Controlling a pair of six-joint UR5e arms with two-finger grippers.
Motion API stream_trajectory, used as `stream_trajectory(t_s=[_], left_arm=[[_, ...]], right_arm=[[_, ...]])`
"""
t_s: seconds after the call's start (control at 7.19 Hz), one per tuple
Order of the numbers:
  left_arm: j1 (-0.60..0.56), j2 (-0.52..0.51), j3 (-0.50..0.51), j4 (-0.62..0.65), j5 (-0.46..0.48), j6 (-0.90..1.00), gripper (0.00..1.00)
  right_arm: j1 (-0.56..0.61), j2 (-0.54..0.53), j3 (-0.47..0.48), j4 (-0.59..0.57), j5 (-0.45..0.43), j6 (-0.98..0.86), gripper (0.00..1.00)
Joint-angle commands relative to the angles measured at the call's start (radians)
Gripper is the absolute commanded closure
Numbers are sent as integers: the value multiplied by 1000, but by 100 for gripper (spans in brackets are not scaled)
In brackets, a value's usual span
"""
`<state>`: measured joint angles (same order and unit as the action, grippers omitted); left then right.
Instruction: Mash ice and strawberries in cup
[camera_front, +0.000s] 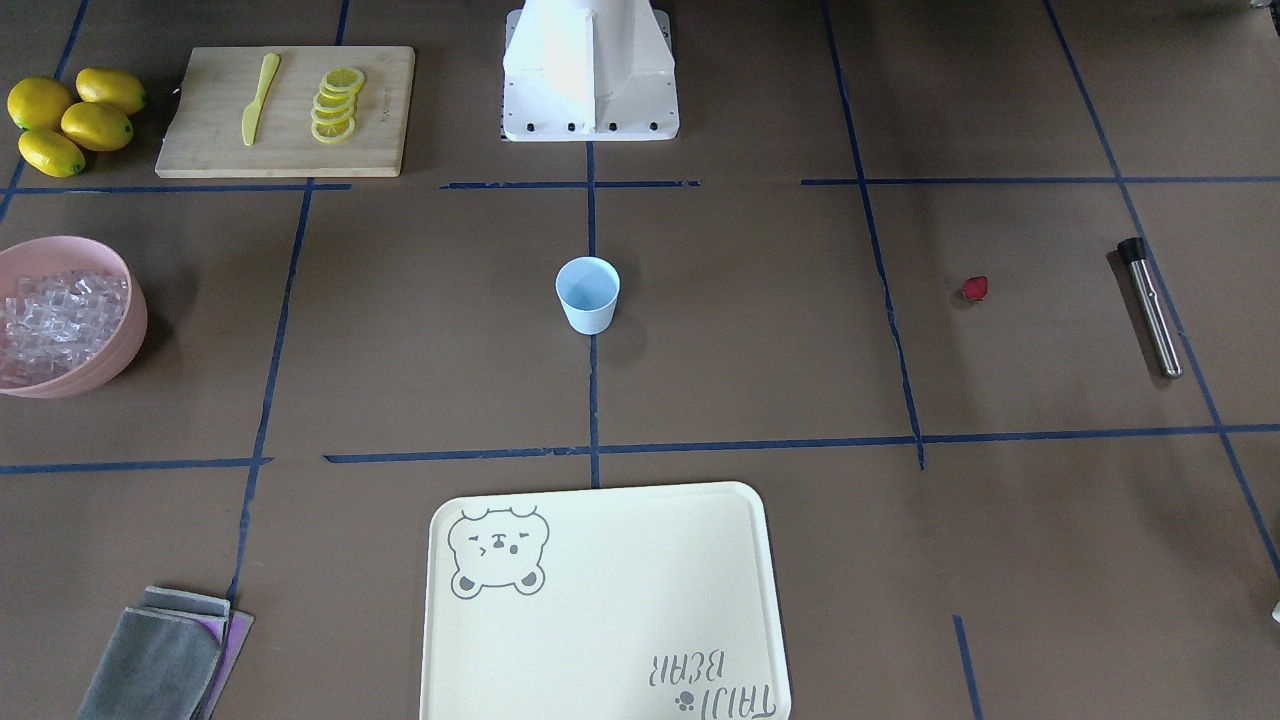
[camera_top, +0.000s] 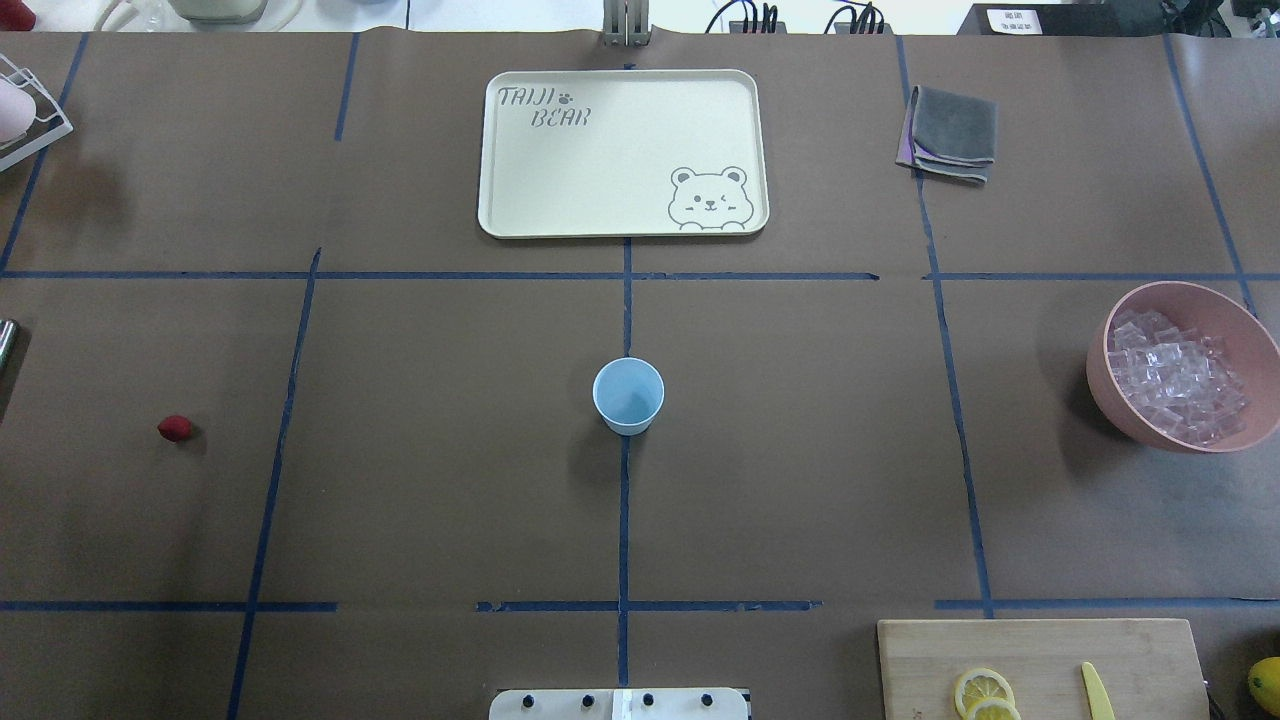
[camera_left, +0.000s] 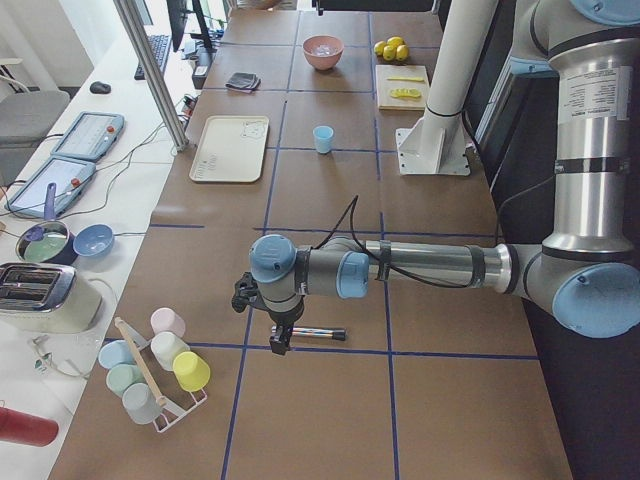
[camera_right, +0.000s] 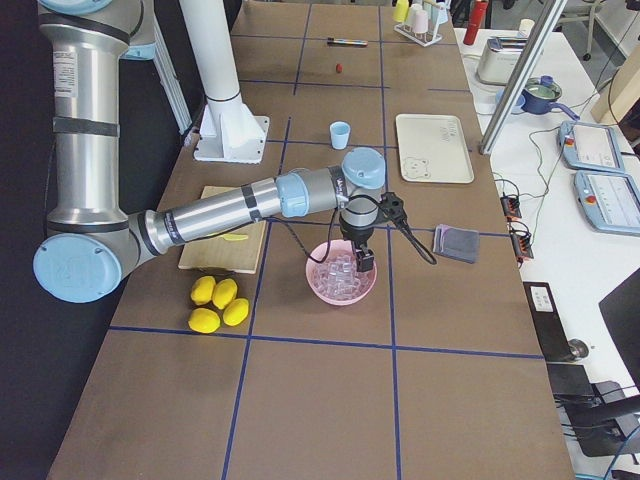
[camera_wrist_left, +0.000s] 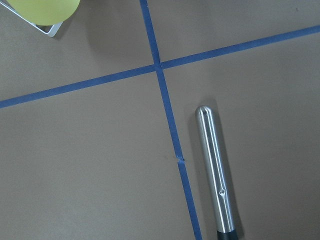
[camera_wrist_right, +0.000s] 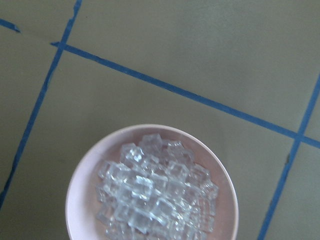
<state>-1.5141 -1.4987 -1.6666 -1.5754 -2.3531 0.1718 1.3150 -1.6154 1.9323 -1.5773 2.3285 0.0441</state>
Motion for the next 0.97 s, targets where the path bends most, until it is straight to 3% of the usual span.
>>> stream_trajectory(t_s=[0.0, 0.28, 0.83], left_arm=[[0, 0, 4, 0, 2, 0, 0], [0, 0, 4, 0, 0, 0, 0], [0, -2, 1, 0, 0, 0, 0]], right_arm=[[-150, 9, -105, 275, -75, 257, 1], [-197, 12, -225, 426, -92, 260, 3], [-229, 6, -231, 431, -81, 260, 12]])
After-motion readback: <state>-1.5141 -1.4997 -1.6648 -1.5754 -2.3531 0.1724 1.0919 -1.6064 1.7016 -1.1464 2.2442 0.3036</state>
